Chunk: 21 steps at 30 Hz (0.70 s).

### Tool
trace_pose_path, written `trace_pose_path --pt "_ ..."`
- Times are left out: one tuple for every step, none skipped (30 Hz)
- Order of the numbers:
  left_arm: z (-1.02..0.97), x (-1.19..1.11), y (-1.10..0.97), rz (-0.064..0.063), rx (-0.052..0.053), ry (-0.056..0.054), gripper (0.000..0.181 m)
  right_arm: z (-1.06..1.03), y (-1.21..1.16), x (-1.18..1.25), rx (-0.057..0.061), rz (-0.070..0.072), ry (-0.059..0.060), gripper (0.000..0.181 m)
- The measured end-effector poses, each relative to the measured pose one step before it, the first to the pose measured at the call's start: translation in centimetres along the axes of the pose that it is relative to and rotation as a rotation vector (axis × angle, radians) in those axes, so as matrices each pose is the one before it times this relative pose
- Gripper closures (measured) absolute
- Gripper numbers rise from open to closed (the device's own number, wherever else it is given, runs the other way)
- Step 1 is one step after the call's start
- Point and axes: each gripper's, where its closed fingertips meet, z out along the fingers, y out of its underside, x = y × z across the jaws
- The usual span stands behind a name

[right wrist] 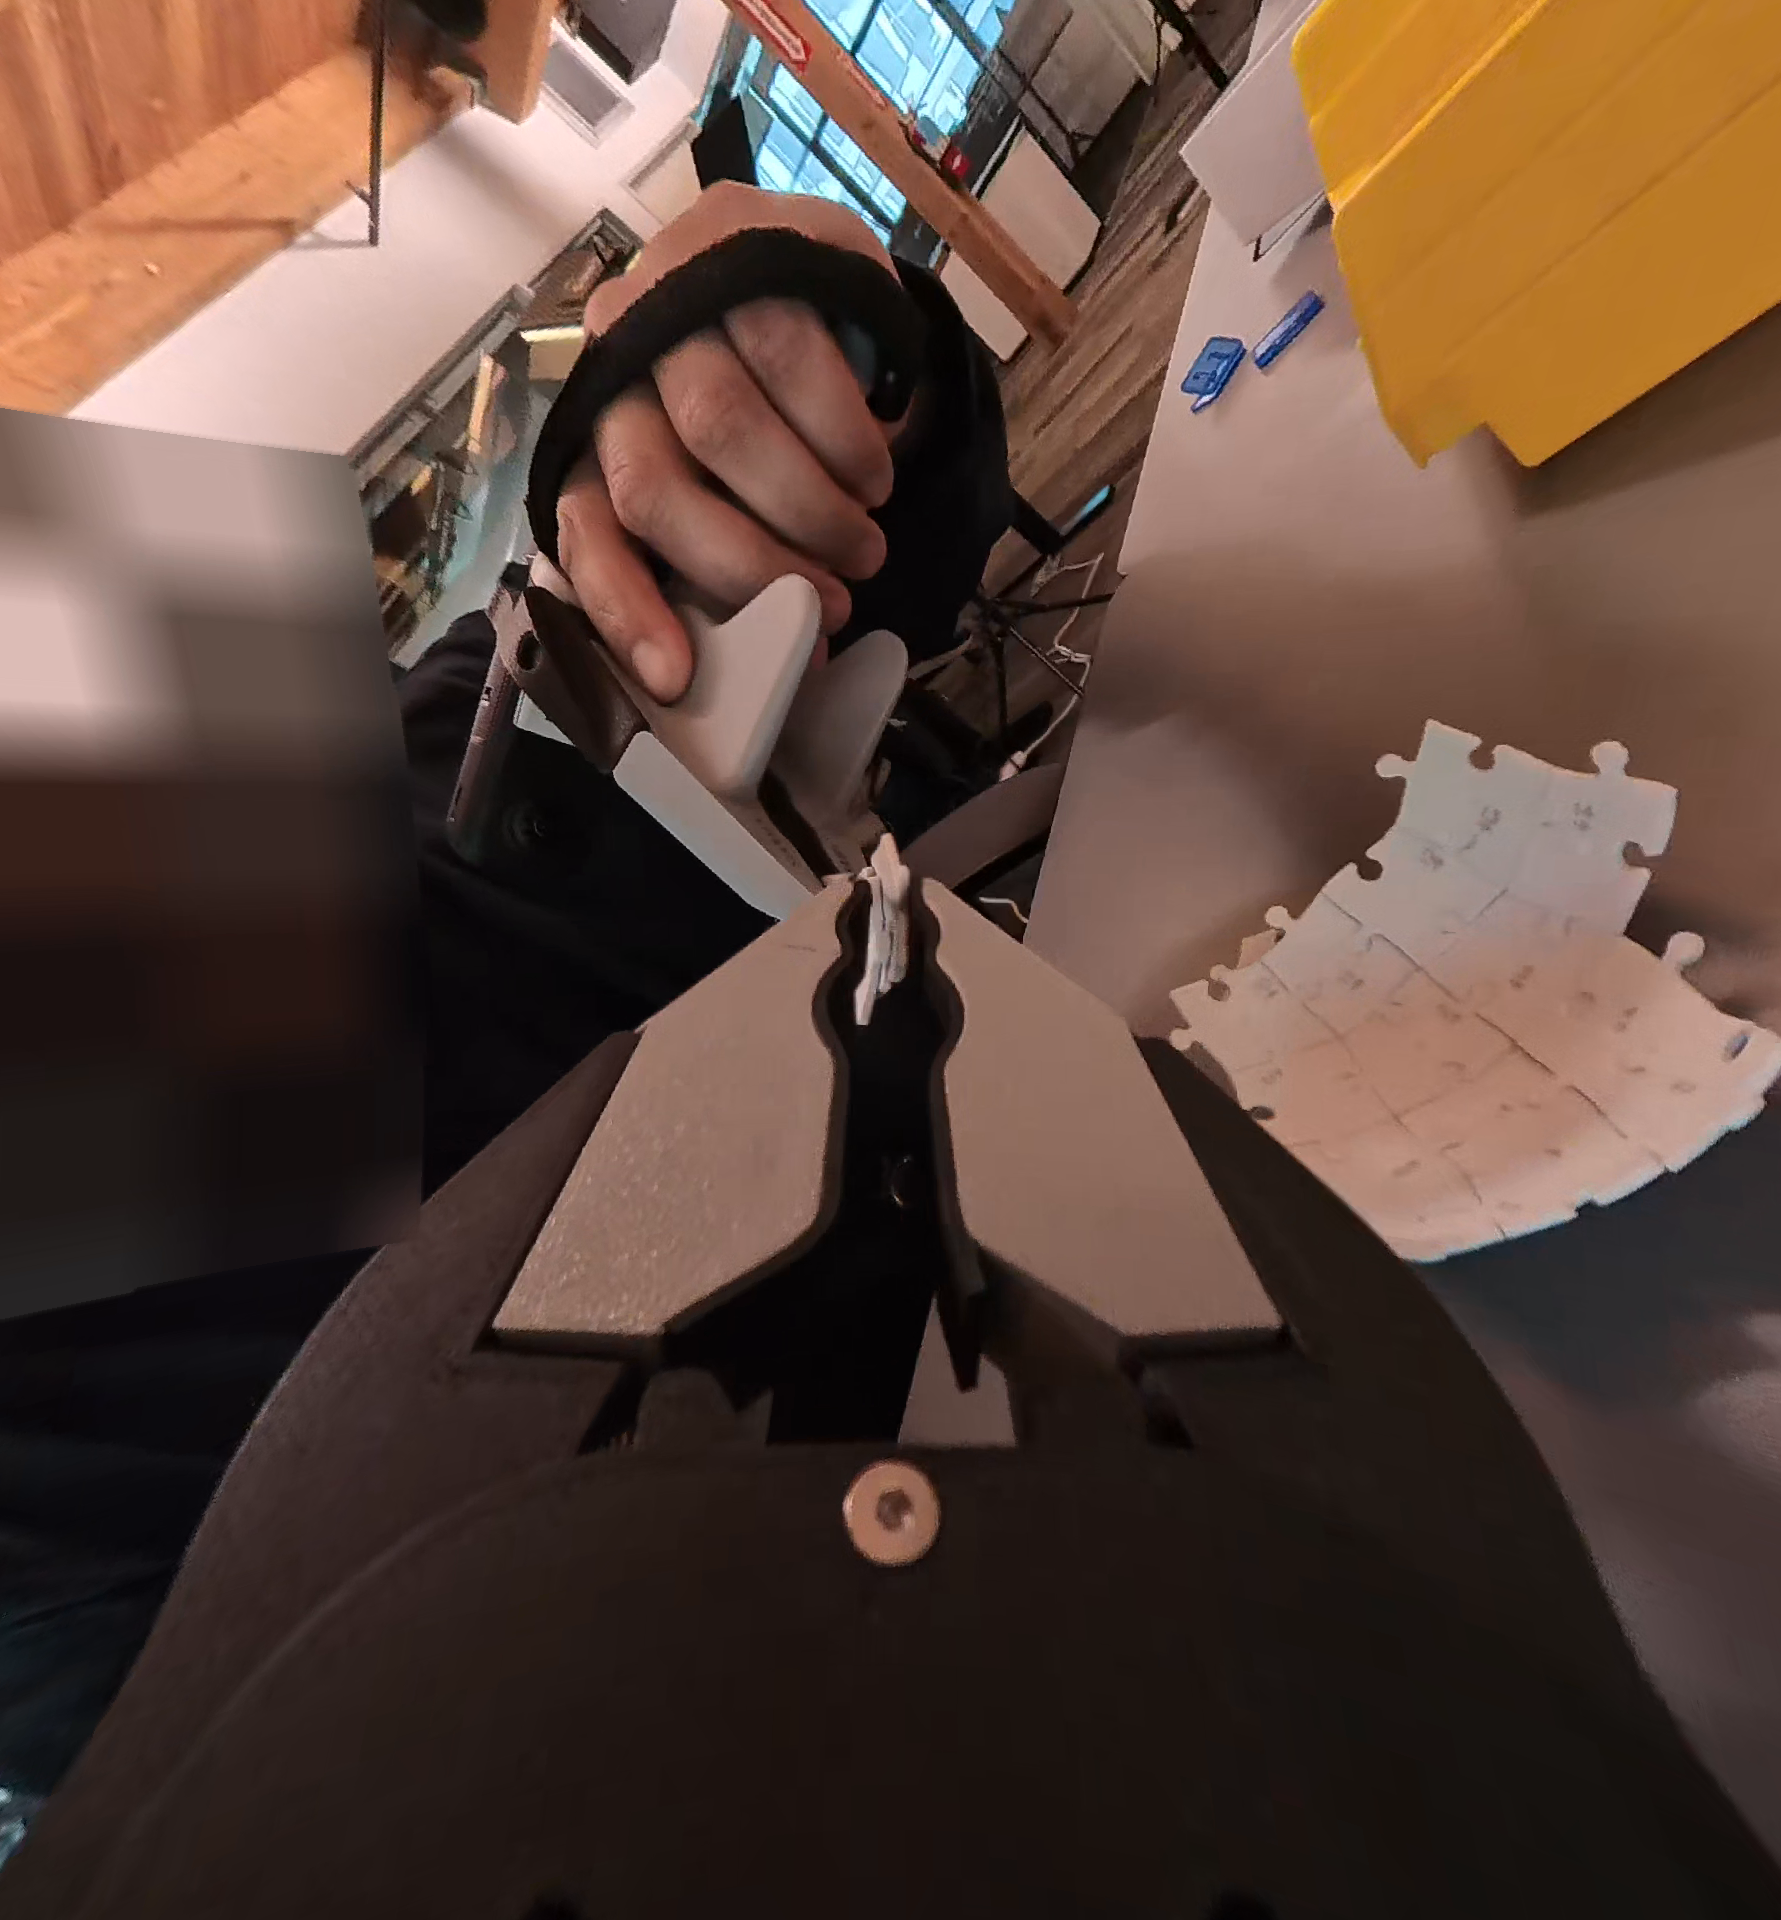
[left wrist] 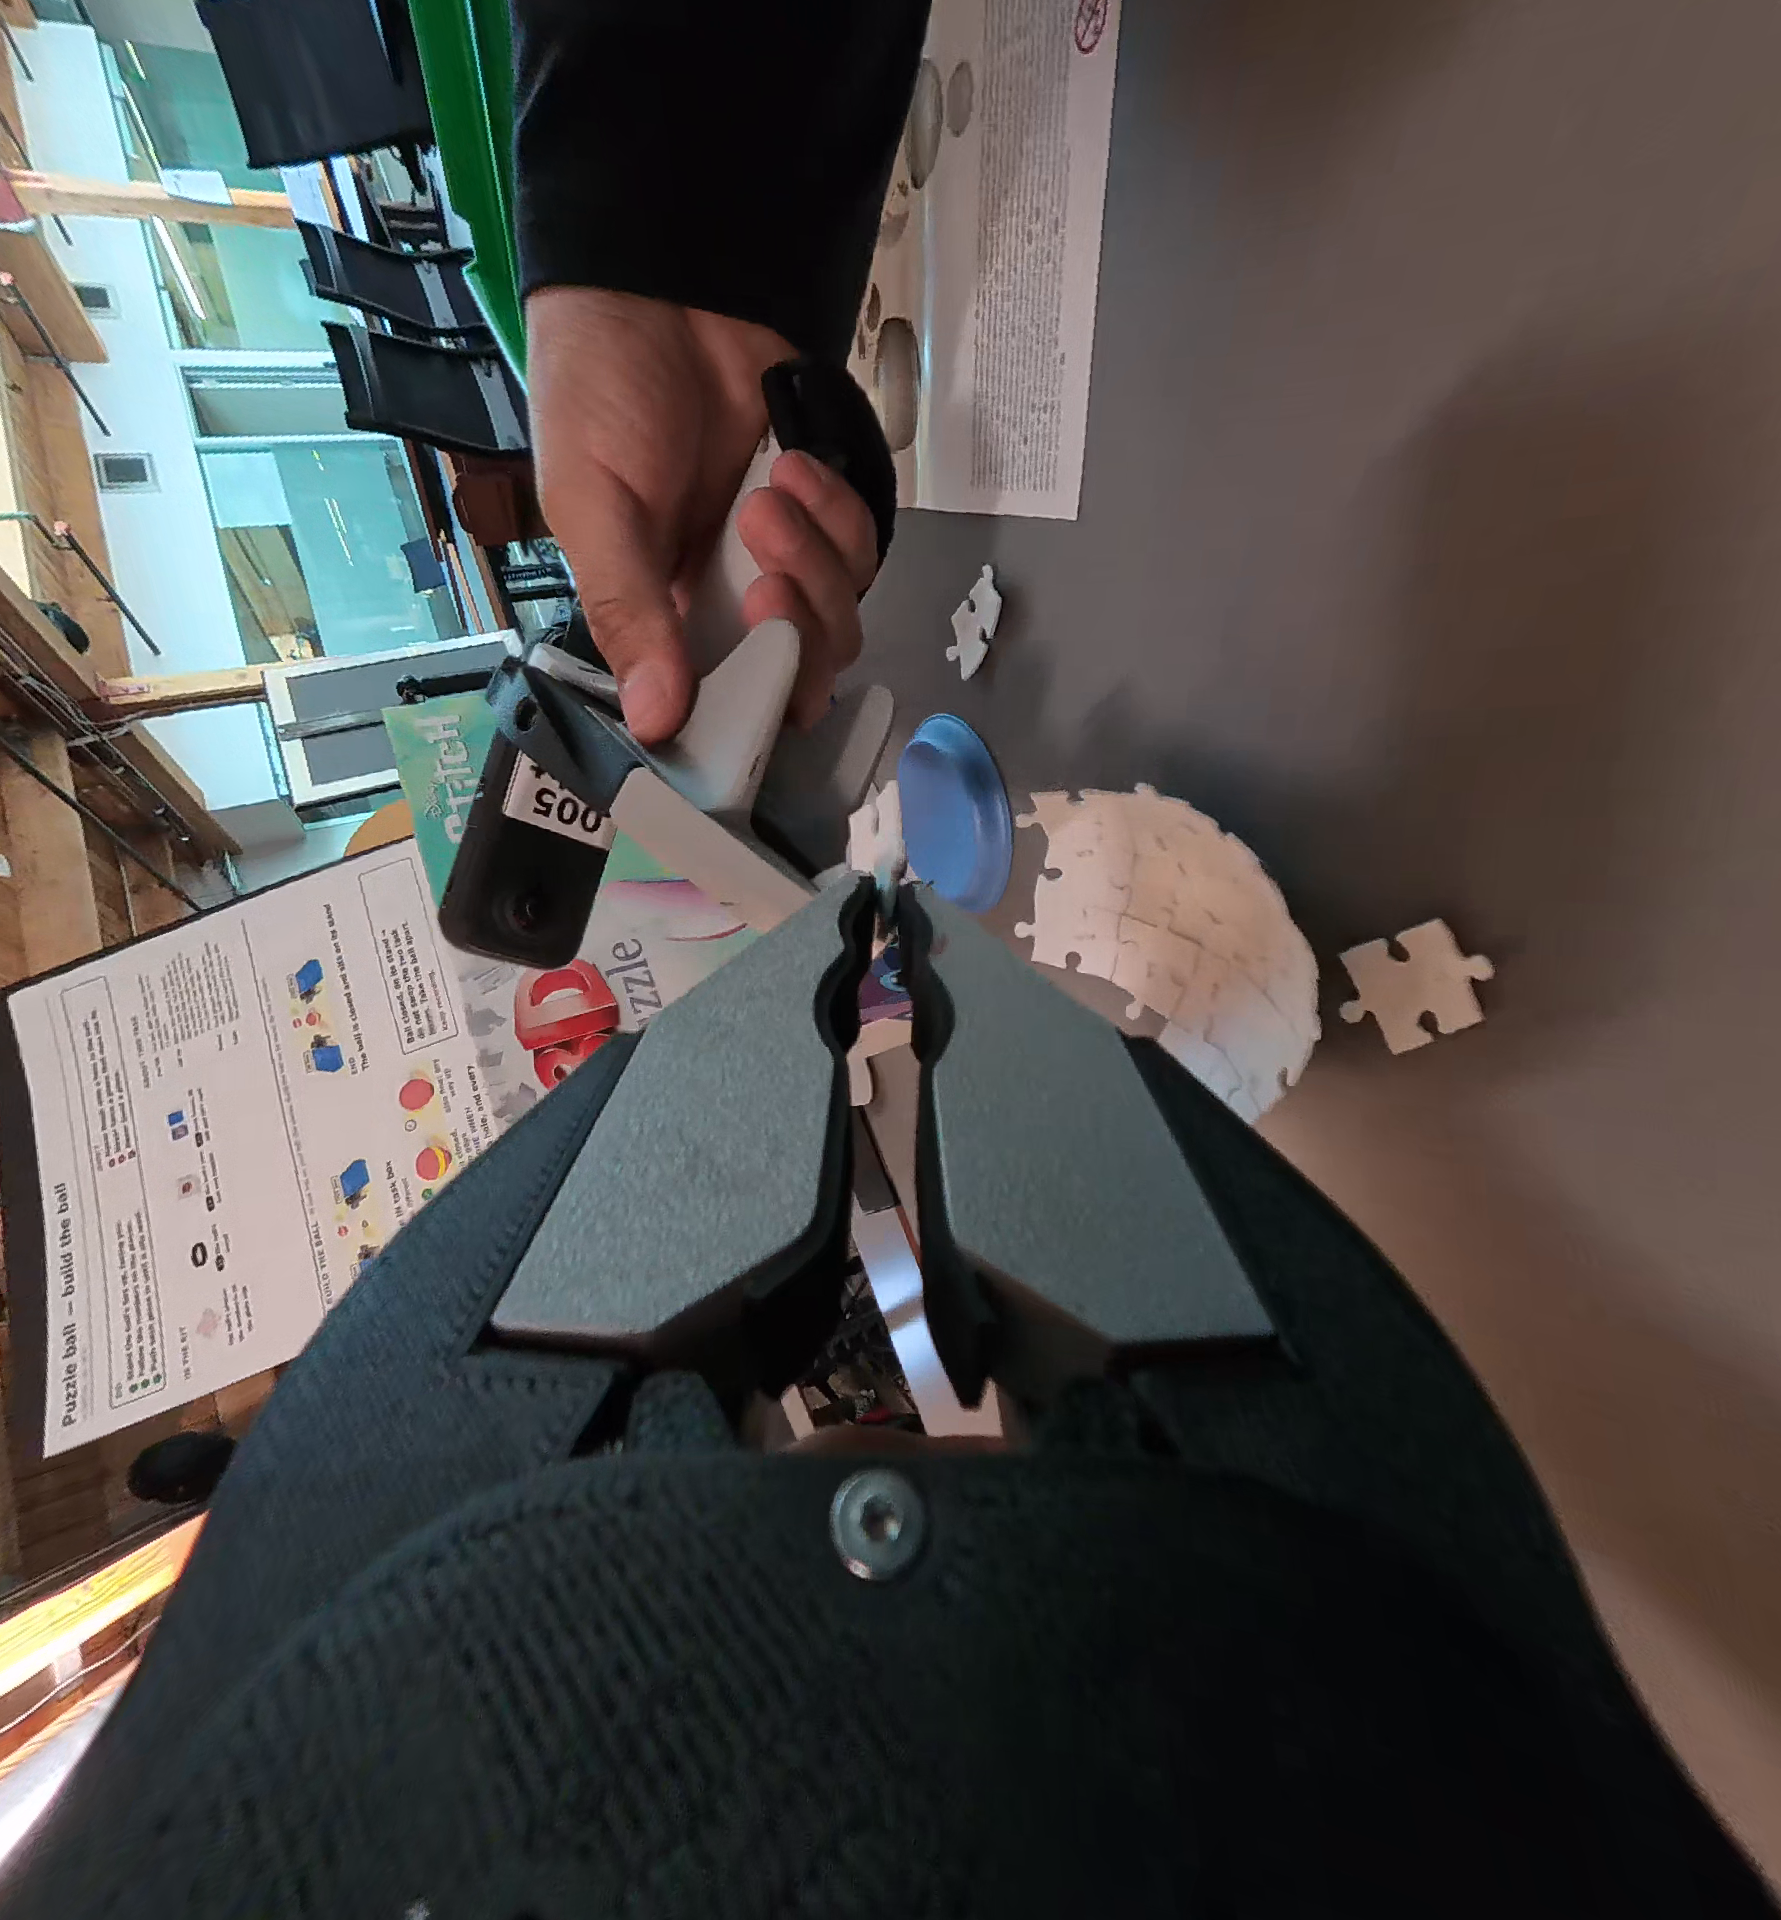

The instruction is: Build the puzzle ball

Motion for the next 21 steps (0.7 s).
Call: trace_pose_path --pt "0.155 0.001 0.021 -0.003 -0.0017 -0.004 0.18 -0.13 0.003 0.066 0.0083 0.0066 -0.0065 0.178" --pt "0.176 0.032 0.095 -0.0033 -0.0037 -0.0039 0.18 -0.147 -0.03 0.139 0.0094 0.0037 -0.0001 0.178" --pt "0.214 0.056 0.153 -0.0022 -0.0058 -0.0046 0.179 -0.143 -0.058 0.174 0.0094 0.0019 0.0046 0.179" --pt "0.177 -0.049 0.159 -0.0022 -0.0063 -0.0134 0.179 -0.189 -0.131 0.111 0.0124 0.0018 0.0026 0.179" --pt "0.17 -0.144 0.174 -0.0026 -0.0074 -0.0213 0.179 -0.214 -0.187 0.039 0.0159 0.0006 0.0018 0.18" --pt "0.145 -0.127 0.164 -0.0009 -0.006 -0.0215 0.179 -0.21 -0.166 0.038 0.0141 -0.0047 0.0055 0.18" --pt "0.126 -0.06 0.105 -0.002 -0.0027 -0.0179 0.179 -0.179 -0.095 0.073 0.0112 -0.0072 0.0087 0.18" --pt "0.128 -0.001 0.125 -0.0028 -0.005 -0.0145 0.179 -0.161 -0.05 0.129 0.0098 -0.0059 0.0122 0.18" --pt "0.153 -0.052 0.155 -0.0035 -0.0086 -0.0193 0.179 -0.141 -0.108 0.105 0.0138 -0.0029 0.0091 0.18" --pt "0.13 -0.079 0.155 -0.0048 -0.0095 -0.0233 0.179 -0.139 -0.129 0.084 0.0142 0.0022 0.0047 0.18" --pt "0.115 -0.046 0.197 -0.0069 -0.0134 -0.0219 0.179 -0.1 -0.144 0.138 0.0118 0.006 0.0062 0.18" --pt "0.101 0.044 0.306 -0.0057 -0.0204 -0.0181 0.179 -0.058 -0.188 0.24 0.011 0.0044 0.0134 0.18" --pt "0.045 0.052 0.367 -0.0013 -0.0204 -0.0198 0.179 -0.011 -0.194 0.271 0.0087 0.0009 0.0164 0.18" --pt "-0.022 0.031 0.362 0.0012 -0.0153 -0.0247 0.179 0.057 -0.158 0.239 0.0037 0.0021 0.0133 0.181" --pt "-0.069 0.074 0.362 -0.0001 -0.0127 -0.0236 0.179 0.119 -0.108 0.205 -0.0002 0.0057 0.0102 0.181" --pt "-0.135 0.095 0.377 -0.0026 -0.0123 -0.0208 0.179 0.168 -0.072 0.19 -0.001 0.0084 0.0078 0.181" --pt "-0.148 0.148 0.384 -0.0041 -0.0132 -0.0155 0.179 0.202 -0.072 0.215 -0.0006 0.0094 0.0081 0.18" --pt "-0.166 0.136 0.403 -0.003 -0.0171 -0.0147 0.179 0.207 -0.111 0.21 0.0041 0.008 0.0075 0.181" --pt "-0.158 0.134 0.406 -0.0011 -0.0163 -0.0131 0.179 0.245 -0.098 0.206 0.0035 0.0059 0.0078 0.18" --pt "-0.18 0.212 0.327 -0.0036 -0.0109 -0.0043 0.179 0.286 -0.025 0.211 -0.0008 0.0024 0.0077 0.181" --pt "-0.208 0.234 0.192 -0.0113 -0.0047 0.0007 0.18 0.295 -0.001 0.156 -0.0021 -0.0005 0.0047 0.181"
